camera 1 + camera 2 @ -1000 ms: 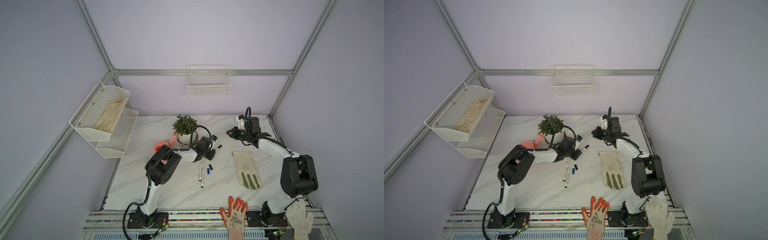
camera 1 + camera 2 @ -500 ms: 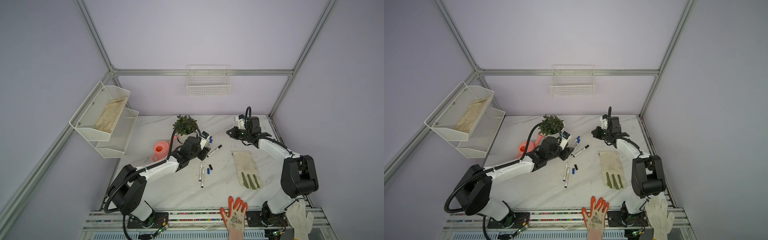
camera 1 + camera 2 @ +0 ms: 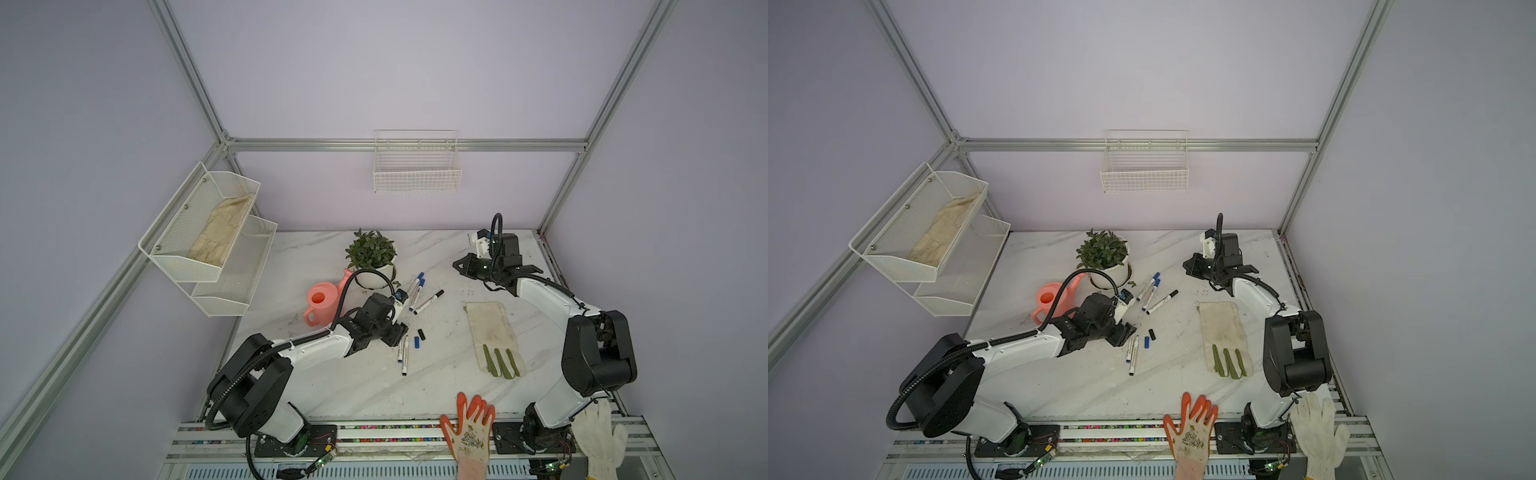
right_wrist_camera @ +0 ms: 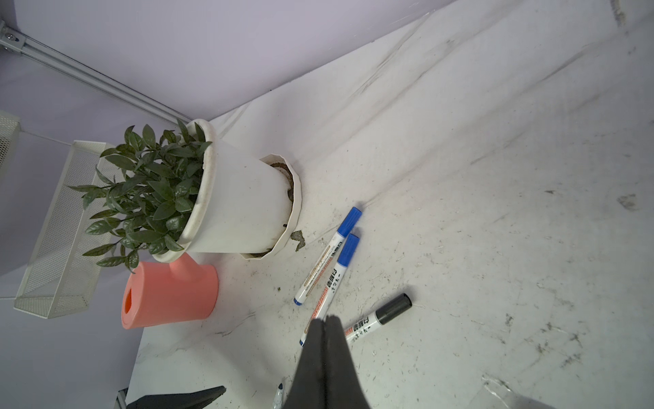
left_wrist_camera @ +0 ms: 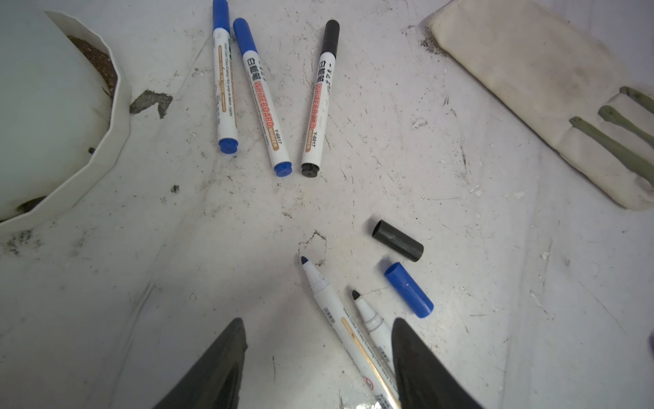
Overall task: Insert the pens into the pen caps
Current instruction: 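Lower the left gripper onto an uncapped white marker with blue tip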
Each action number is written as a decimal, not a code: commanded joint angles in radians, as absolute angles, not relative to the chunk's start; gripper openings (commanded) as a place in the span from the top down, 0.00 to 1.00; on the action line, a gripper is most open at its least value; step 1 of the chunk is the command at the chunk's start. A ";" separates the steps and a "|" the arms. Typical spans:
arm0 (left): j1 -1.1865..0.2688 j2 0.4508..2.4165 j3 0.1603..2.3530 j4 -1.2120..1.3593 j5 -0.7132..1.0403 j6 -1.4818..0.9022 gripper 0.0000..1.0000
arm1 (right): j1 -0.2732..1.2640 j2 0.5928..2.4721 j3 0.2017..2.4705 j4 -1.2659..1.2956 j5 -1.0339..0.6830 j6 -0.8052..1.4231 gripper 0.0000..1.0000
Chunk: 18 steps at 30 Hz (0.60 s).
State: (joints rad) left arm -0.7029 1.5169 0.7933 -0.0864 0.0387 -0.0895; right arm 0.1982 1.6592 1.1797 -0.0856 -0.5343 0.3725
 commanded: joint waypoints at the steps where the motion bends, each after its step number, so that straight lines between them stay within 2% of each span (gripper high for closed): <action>1: -0.717 1.548 0.805 -0.113 0.015 -0.081 0.36 | 0.198 1.635 1.164 -0.070 -0.532 0.362 1.00; 15: -0.761 1.606 0.837 -0.221 -0.099 -0.085 0.40 | 0.198 1.628 1.155 -0.065 -0.525 0.362 1.00; 18: -0.762 1.597 0.822 -0.264 -0.103 -0.096 0.44 | 0.198 1.628 1.155 -0.066 -0.525 0.362 1.00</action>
State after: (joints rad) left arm -0.7563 1.6093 0.7944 -0.2111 -0.0765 -0.0883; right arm 0.1982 1.6588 1.1656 -0.0822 -0.5343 0.3714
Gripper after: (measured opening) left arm 0.564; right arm 0.046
